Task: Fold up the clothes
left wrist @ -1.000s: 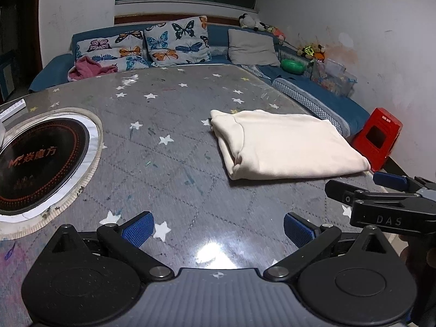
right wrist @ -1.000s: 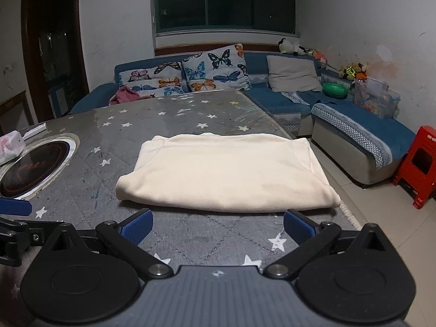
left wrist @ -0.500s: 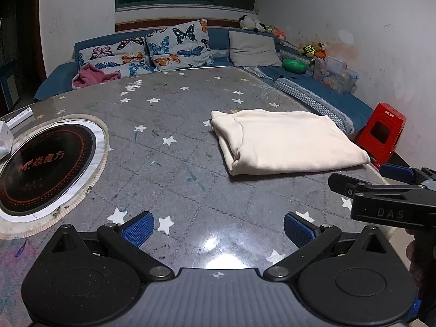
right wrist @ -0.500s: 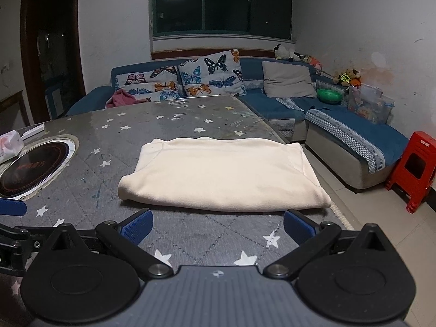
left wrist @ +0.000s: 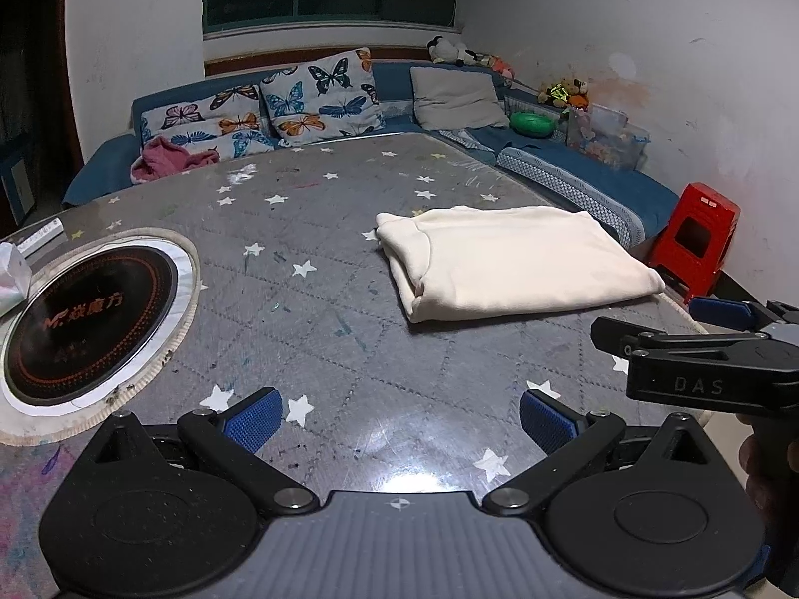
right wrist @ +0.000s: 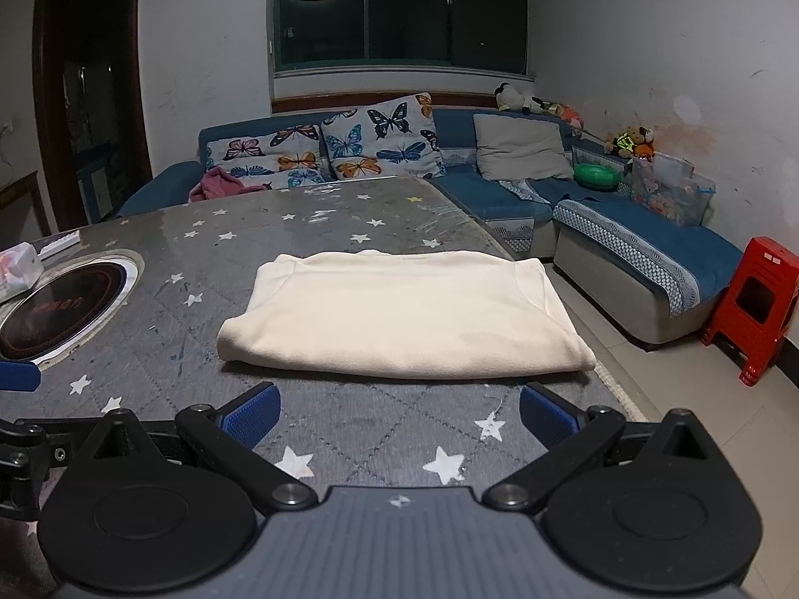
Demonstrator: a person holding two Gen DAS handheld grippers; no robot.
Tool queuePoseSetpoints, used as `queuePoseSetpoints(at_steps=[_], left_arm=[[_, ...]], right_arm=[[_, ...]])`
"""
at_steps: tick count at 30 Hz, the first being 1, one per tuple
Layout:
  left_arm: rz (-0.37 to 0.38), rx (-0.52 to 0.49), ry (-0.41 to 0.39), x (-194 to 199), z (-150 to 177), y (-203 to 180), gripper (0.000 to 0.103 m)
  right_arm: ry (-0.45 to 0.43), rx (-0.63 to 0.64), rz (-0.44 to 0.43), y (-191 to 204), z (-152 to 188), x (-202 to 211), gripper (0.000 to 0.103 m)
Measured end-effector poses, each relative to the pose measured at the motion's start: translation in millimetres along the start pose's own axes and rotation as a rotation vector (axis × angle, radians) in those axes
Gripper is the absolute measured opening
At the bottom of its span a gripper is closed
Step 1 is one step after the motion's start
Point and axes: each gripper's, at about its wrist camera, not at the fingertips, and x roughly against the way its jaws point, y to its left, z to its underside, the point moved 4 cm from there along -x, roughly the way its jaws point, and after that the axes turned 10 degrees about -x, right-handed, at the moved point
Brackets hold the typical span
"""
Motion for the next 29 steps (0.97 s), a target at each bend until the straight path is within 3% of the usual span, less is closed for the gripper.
queuePoseSetpoints(at_steps=[29], left_arm=[[-0.032,-0.051,-0.060,19.7,-6.1,-13.6,0.103]], right_arm=[[-0.009,-0.003,0.000,-0.2,4.8,8.2,0.103]])
